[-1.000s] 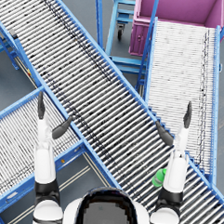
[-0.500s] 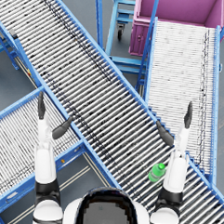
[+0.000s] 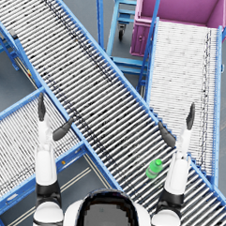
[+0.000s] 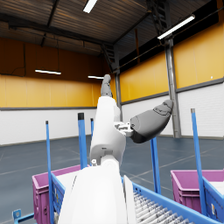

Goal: Pick up the oil and place it on the left assembly line, put the cola on the right, and keep Sprite still

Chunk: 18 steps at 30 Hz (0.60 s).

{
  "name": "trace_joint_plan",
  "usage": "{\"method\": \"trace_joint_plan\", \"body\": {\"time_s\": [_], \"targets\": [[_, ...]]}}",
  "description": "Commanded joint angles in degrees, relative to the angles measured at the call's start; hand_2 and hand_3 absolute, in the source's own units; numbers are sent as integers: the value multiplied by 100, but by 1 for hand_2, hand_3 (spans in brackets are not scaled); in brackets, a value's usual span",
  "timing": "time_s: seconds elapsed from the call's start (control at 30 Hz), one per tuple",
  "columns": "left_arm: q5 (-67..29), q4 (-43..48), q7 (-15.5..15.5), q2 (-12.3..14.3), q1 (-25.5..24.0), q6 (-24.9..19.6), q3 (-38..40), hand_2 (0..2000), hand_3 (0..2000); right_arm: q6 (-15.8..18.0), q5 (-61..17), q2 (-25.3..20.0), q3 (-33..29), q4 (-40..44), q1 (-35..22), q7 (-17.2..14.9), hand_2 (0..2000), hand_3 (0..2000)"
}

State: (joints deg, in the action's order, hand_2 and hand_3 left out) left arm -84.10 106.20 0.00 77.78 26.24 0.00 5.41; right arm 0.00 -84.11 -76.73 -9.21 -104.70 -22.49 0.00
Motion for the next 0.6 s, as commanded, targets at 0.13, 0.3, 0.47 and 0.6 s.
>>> {"method": "trace_joint_plan", "body": {"time_s": [0.13,0.3,0.47,0.6], "targets": [[0,-3,0,8,33,0,11,0,0,0,0,11,16,22,-105,0,0,0],[0,37,0,23,30,0,37,0,0,0,0,-7,-54,-17,-75,0,0,0],[0,51,0,36,56,0,47,0,0,0,0,-32,-44,21,-20,0,0,0],[0,43,0,45,54,0,49,0,0,0,0,-41,-59,46,-18,0,0,0]]}}
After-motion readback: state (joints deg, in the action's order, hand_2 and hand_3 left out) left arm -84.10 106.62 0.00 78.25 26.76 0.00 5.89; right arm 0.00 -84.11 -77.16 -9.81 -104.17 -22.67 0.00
